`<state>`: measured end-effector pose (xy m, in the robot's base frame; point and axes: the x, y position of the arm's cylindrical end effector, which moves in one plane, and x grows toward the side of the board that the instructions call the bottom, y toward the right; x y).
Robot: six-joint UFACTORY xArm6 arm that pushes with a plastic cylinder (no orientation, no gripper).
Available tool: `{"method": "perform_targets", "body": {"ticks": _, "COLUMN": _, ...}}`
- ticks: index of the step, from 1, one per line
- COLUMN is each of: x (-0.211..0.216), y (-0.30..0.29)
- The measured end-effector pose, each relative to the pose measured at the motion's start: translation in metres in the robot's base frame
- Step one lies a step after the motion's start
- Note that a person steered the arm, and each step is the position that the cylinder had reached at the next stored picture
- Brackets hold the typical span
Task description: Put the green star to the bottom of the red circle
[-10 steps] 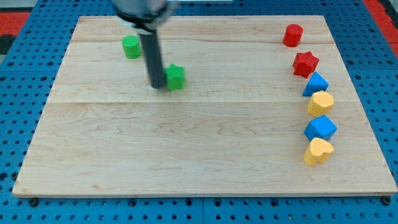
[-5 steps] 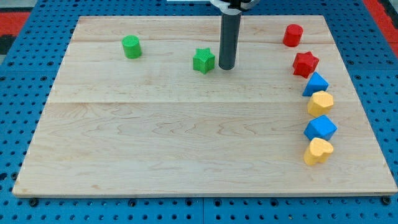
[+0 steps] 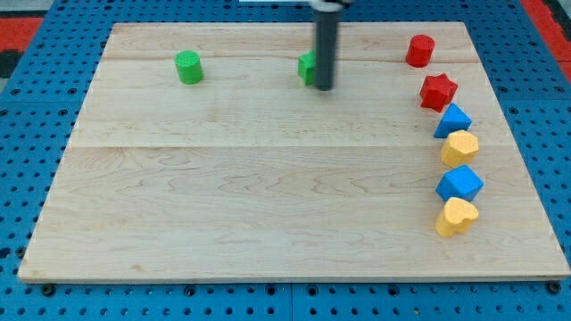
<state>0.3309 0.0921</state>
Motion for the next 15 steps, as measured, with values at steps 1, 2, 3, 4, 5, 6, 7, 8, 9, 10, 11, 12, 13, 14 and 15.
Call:
{"method": "perform_targets", "body": {"ticks": 1, "x": 0.003, "y": -0.001}}
{"method": "perform_targets", "body": {"ticks": 2, "x": 0.014, "y": -0.065}}
{"method": "perform_targets", "body": {"ticks": 3, "x": 0.043, "y": -0.144}}
{"method": "perform_targets", "body": {"ticks": 4, "x": 0.019, "y": -0.180}}
{"method": "perform_targets", "body": {"ticks": 5, "x": -0.013, "y": -0.179}}
{"method": "perform_targets", "body": {"ticks": 6, "x": -0.023, "y": -0.179}}
{"method": "perform_targets", "body": {"ticks": 7, "x": -0.029, "y": -0.178}}
{"method": "perform_targets", "body": {"ticks": 8, "x": -0.029, "y": -0.176}}
{"method": "perform_targets", "body": {"ticks": 9, "x": -0.023, "y": -0.086}}
{"method": "perform_targets", "body": {"ticks": 10, "x": -0.018, "y": -0.020}}
{"method": "perform_targets", "body": {"ticks": 11, "x": -0.018, "y": -0.047}}
{"method": "perform_targets", "body": {"ticks": 12, "x": -0.025, "y": -0.062}}
{"method": "perform_targets", "body": {"ticks": 13, "x": -0.041, "y": -0.061}}
{"method": "perform_targets", "body": {"ticks": 14, "x": -0.043, "y": -0.061}}
{"method": "perform_targets", "body": {"ticks": 15, "x": -0.044, "y": -0.061}}
